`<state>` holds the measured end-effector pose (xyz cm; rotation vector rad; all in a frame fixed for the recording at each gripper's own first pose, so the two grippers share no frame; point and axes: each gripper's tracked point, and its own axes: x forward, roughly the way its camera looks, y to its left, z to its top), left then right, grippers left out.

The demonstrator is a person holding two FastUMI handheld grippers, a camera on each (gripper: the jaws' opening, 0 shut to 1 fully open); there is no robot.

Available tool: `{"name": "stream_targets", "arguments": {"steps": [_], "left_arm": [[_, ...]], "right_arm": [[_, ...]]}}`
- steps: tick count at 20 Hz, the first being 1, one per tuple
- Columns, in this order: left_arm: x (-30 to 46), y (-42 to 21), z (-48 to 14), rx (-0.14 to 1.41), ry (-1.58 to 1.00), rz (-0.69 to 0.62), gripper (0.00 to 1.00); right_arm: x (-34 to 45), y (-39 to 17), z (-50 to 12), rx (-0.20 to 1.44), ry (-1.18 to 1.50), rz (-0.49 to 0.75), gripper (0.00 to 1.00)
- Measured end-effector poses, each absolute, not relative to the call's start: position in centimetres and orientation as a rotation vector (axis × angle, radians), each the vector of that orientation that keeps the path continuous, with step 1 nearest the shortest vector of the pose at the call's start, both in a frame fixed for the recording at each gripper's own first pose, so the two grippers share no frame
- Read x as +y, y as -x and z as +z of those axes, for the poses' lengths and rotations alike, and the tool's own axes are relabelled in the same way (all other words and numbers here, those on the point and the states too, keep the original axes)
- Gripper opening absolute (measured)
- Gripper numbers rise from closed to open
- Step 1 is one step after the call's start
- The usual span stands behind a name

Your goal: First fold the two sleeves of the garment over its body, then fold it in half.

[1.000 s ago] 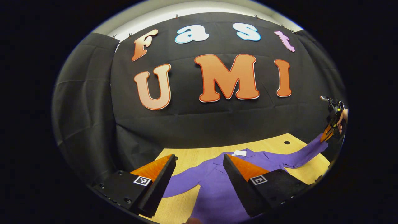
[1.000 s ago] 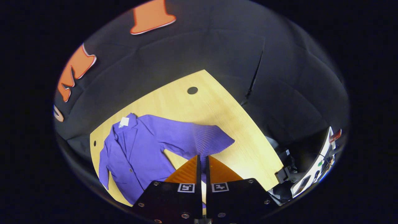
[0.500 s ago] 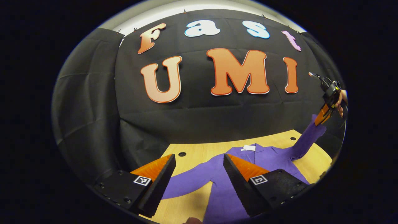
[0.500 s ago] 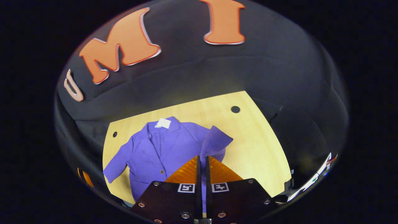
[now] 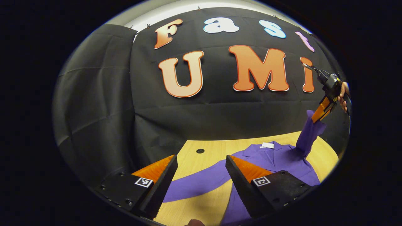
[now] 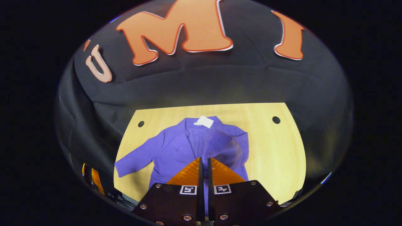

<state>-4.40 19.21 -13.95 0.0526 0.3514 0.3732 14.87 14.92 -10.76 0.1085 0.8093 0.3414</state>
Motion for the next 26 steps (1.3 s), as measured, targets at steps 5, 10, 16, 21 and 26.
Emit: {"name": "stream_targets", "arguments": {"steps": [5,10,16,21,26], "left_arm": [[21.1,5.3,-14.8,0.379,-0.046,0.398,0.99],[22.6,5.8,-15.6,0.409,-0.038,0.431,1.0],[25.0,5.9,-15.5,0.417,-0.056,0.482,0.99],[28.8,5.5,-17.4,0.488,-0.004,0.527,0.99],[31.9,5.4,-19.6,0.561,0.029,0.568,0.99]], "right_arm": [[20.8,-14.5,-11.0,0.815,-0.149,0.421,0.05],[24.3,-14.0,-8.7,0.748,-0.243,0.524,0.19],[22.0,-14.9,-5.4,0.582,-0.239,0.534,0.51],[17.9,-14.2,-2.3,0.395,-0.186,0.487,0.78],[13.4,-12.3,-0.5,0.26,-0.135,0.424,0.95]]}}
